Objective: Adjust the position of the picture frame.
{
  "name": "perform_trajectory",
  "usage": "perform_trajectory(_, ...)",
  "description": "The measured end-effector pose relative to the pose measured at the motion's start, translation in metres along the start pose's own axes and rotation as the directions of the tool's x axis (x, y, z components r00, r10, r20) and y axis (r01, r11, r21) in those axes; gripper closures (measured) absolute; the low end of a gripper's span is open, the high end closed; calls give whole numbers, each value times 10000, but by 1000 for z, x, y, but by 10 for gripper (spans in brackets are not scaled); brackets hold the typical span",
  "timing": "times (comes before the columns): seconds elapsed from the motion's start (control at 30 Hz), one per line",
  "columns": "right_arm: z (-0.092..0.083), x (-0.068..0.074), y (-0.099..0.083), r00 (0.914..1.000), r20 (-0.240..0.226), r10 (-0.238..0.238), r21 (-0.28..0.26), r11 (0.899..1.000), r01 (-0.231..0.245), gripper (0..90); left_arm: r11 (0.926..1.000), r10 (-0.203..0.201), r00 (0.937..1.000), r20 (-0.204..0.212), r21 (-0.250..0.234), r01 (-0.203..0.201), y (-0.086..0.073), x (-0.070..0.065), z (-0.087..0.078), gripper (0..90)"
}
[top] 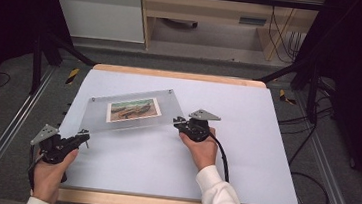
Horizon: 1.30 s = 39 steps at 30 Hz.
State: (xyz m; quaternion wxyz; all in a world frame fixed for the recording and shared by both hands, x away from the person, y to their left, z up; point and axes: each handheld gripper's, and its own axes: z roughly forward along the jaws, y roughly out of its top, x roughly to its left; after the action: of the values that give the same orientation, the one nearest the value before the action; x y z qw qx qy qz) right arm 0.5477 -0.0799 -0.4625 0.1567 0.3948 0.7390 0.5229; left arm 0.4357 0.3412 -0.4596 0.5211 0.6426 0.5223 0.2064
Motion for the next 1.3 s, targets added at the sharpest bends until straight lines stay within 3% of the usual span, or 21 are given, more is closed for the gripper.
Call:
perform_trajectory(0.2,1,-2,2,10000,-75,1,29,10000,-1,845,10000,86,10000,-43,37,-86,0,-1,0,846)
perform_trajectory(0.63,1,-3,3,9998,-184,-98,189,9998,101,850,9989,436,9990,-85,148,-435,-1,0,8,808)
perform_trajectory(0.9,2,-3,3,9997,-218,-61,182,9998,65,851,9987,510,9987,27,-65,-510,1,1,14,793)
perform_trajectory(1.0,2,-3,3,9997,-241,-33,160,9999,37,850,9982,586,9983,35,-84,-585,1,1,17,802)
perform_trajectory(1.1,2,-3,3,9997,-250,-21,158,9999,25,849,9992,398,9992,48,-80,-398,2,2,17,838)
perform_trajectory(1.3,3,-4,2,9993,-360,30,75,10000,-28,847,9979,647,9977,-198,100,-645,3,-1,16,842)
